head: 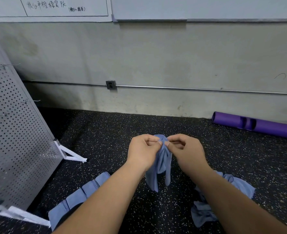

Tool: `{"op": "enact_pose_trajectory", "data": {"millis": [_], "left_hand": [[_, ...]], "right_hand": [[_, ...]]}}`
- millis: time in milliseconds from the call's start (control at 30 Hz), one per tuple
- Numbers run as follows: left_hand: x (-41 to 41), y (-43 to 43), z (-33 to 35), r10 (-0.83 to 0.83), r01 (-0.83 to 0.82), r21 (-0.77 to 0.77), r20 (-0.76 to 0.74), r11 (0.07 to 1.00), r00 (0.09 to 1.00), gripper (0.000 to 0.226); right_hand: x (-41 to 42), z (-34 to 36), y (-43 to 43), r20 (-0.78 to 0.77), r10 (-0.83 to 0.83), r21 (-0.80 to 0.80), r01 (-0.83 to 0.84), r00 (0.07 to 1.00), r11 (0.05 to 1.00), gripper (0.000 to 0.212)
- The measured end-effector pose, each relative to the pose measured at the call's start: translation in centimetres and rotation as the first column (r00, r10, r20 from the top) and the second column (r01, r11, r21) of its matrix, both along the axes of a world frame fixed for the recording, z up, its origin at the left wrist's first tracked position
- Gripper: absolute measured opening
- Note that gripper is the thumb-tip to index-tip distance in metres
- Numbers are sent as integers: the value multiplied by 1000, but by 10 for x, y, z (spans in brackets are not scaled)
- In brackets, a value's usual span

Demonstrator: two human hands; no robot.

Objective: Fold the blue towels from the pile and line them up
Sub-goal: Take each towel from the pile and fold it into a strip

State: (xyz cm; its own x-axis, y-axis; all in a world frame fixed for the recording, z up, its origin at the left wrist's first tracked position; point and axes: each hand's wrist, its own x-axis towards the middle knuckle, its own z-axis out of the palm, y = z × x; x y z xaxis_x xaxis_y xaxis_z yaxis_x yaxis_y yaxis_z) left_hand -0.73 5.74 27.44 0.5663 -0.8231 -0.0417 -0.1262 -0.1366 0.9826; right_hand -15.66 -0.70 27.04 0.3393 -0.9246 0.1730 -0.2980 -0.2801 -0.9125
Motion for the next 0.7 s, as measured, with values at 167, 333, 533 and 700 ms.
{"op": "enact_pose_trajectory", "data": {"millis": [167,333,533,700], "left_hand": [[0,2,1,1,-1,-15,-22,1000,1000,6],[0,3,3,-22,21,-28,-27,999,999,9],[0,5,4,-40,38,-36,-41,999,998,10],[5,4,4,-66,61,-58,-83,996,994,7]], "right_hand": [[-1,3,4,-62,-18,-55,14,998,998,11],[0,4,5,-88,-39,-73,32,995,997,7],[-1,4,10,-70,6,-52,-9,998,999,10],[-1,1,7,-93,37,-49,-41,995,998,18]]}}
